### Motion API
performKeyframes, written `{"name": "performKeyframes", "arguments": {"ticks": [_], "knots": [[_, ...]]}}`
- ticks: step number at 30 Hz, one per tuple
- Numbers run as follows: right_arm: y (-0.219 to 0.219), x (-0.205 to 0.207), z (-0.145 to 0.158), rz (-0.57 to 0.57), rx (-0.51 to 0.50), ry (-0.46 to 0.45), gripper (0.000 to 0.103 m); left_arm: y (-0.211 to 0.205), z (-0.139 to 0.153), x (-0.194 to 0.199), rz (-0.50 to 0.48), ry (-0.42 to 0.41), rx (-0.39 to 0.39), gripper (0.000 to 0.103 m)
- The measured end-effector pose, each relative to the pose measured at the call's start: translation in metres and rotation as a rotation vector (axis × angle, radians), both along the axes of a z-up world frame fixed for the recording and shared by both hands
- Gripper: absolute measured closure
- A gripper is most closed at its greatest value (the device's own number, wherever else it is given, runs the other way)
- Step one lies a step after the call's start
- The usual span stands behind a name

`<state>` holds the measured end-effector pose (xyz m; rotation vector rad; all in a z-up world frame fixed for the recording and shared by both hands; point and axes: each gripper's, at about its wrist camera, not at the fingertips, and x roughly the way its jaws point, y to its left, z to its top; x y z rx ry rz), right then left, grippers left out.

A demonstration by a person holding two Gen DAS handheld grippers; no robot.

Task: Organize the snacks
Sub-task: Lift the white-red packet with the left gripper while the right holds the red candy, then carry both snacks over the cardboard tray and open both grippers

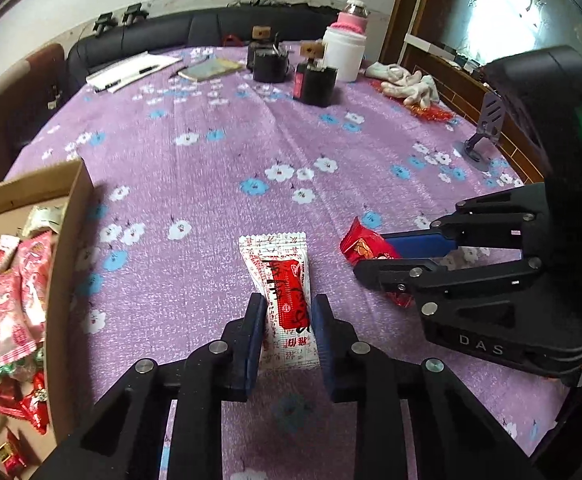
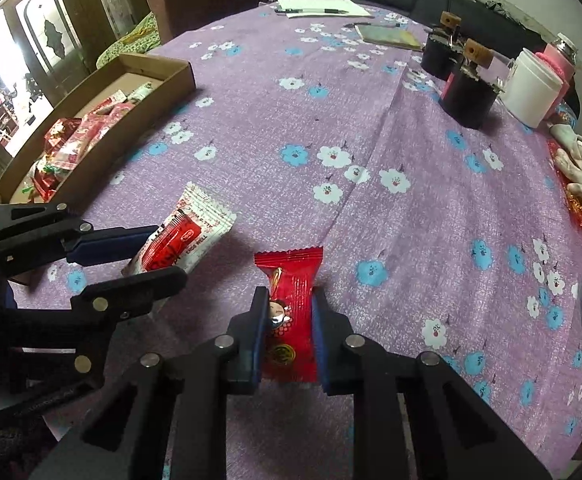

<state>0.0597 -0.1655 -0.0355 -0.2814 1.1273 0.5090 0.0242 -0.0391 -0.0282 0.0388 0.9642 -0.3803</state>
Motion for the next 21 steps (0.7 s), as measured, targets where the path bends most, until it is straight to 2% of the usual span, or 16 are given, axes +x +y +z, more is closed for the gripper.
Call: {"name": "performKeyframes", "arguments": {"ticks": [12, 17, 21], "knots": [[0.029, -0.009, 0.023, 0.049, 0.005, -0.038, 0.084, 0.023, 0.018, -0.012, 0.036, -0.058, -0.006, 0.078], [0.057, -0.004, 0.037, 0.09, 0.015, -0.061, 0.084, 0.047, 0.029, -0.013, 0.078, -0.082, -0.025, 0.078], [0.091, 0.002, 0.048, 0.135, 0.03, -0.082, 0.084, 0.083, 0.039, -0.006, 0.146, -0.09, -0.042, 0.078]]}}
